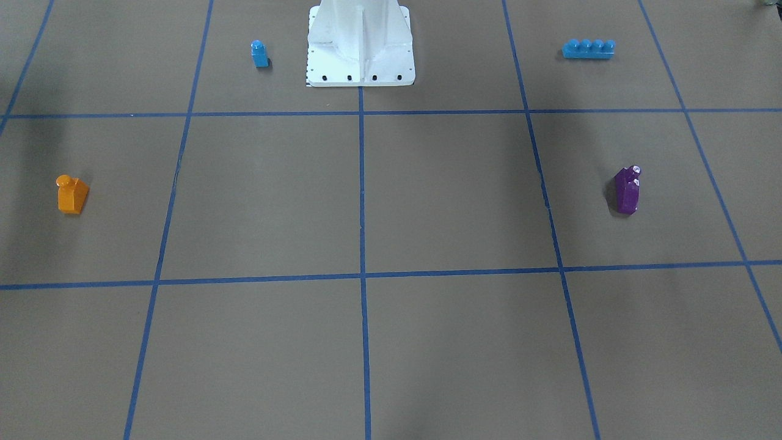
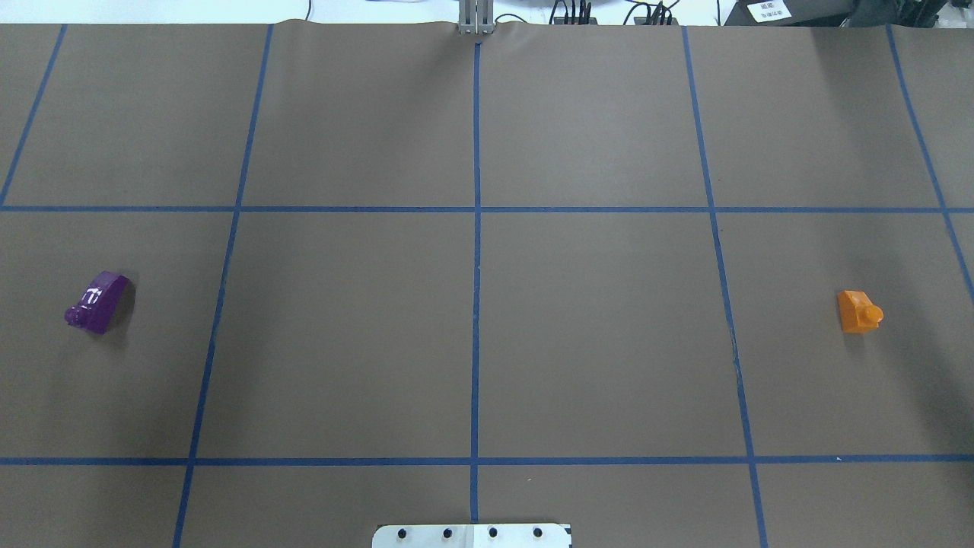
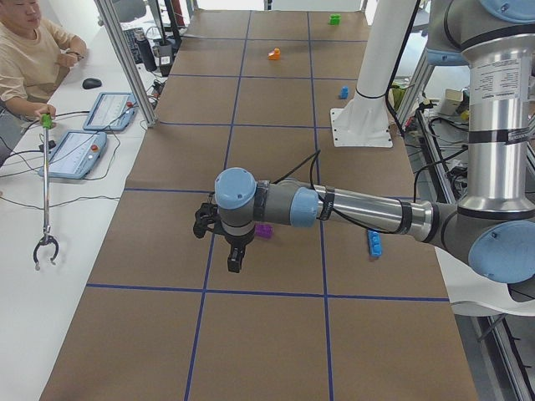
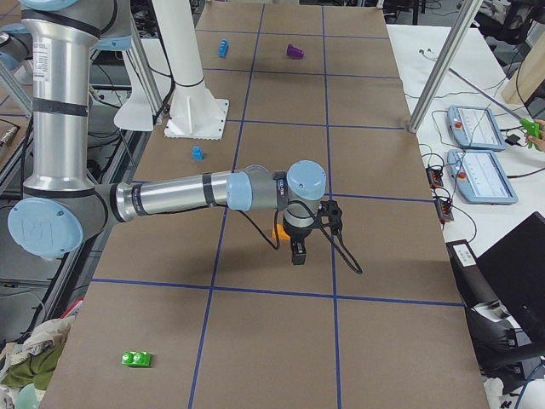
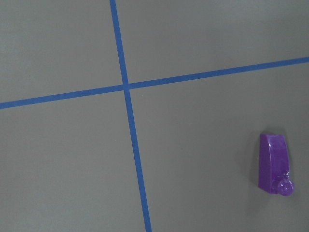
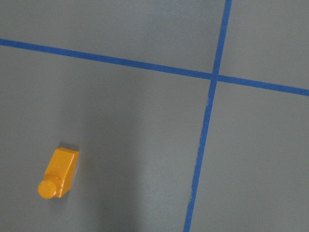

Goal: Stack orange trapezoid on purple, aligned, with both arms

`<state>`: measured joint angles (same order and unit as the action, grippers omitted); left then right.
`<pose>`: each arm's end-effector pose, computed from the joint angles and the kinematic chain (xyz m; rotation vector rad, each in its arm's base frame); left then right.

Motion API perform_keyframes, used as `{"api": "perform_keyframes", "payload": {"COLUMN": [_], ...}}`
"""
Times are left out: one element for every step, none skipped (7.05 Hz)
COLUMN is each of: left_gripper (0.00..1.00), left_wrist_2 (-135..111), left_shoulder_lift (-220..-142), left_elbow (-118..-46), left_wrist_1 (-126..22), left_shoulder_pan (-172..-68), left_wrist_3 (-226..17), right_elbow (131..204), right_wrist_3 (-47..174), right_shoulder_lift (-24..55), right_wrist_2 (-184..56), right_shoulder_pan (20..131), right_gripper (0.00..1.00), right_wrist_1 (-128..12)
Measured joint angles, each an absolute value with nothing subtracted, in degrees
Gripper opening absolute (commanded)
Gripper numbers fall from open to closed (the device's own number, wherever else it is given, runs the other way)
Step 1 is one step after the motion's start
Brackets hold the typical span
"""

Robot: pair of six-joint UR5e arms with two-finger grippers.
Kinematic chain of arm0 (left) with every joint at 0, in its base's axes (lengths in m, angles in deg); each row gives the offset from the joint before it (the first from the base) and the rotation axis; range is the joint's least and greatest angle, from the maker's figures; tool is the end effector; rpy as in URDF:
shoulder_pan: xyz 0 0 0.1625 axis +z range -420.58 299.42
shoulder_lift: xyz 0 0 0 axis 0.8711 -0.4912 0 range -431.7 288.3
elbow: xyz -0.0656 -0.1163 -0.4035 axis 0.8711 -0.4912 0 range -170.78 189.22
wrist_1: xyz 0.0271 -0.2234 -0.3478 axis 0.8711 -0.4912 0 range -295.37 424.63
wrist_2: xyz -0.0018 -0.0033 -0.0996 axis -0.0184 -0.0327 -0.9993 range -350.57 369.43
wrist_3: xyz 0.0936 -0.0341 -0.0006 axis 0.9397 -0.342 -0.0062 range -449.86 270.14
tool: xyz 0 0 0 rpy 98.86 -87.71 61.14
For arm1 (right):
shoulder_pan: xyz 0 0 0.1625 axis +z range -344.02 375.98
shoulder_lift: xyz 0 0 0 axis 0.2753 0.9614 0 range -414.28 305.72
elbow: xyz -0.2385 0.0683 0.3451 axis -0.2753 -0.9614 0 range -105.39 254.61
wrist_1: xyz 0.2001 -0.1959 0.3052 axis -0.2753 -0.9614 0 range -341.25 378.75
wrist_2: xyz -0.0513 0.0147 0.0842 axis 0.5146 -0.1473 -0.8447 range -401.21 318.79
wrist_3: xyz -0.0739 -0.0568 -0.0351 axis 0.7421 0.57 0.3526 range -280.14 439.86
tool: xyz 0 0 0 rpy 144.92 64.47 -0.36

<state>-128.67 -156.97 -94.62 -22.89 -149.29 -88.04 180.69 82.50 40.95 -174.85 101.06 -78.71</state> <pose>-0.0489 -0.4602 0.5785 0.1127 0.8383 0.0996 0.0256 -0.4541 0.5780 0.0412 -0.7630 -0.1479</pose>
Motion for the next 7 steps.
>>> {"api": "perform_keyframes", "payload": {"left_gripper": [1.0,1.0,1.0,1.0,1.0,1.0,1.0], "left_wrist_2": [-128.62,-128.69,-128.77,-128.83,-128.93,-129.02,-129.11], "left_shoulder_lift": [-157.08,-156.88,-156.45,-155.86,-155.07,-154.67,-154.57], "left_elbow": [-94.9,-95.53,-95.79,-96.06,-96.61,-97.03,-97.3], "left_wrist_1": [-22.92,-23.12,-23.51,-23.76,-23.9,-23.97,-24.27], "left_shoulder_pan": [-149.27,-149.27,-149.2,-149.12,-149.03,-148.76,-147.27], "left_wrist_3": [-89.42,-90.39,-90.56,-90.53,-90.5,-90.68,-91.52], "right_elbow": [180.78,180.97,181.22,181.47,181.31,180.69,180.29], "right_wrist_3": [82.5,82.48,82.44,82.44,82.49,82.49,82.15], "right_shoulder_lift": [41.09,41.27,41.4,41.45,41.39,41.26,41.13], "right_wrist_2": [-174.19,-173.96,-174.05,-174.35,-174.52,-174.57,-175.09], "right_shoulder_pan": [101.11,101.32,101.61,101.71,101.51,101.1,100.88], "right_gripper": [1.0,1.0,1.0,1.0,1.0,1.0,1.0], "right_wrist_1": [-78.72,-78.82,-79.02,-79.11,-79.06,-78.86,-78.9]}}
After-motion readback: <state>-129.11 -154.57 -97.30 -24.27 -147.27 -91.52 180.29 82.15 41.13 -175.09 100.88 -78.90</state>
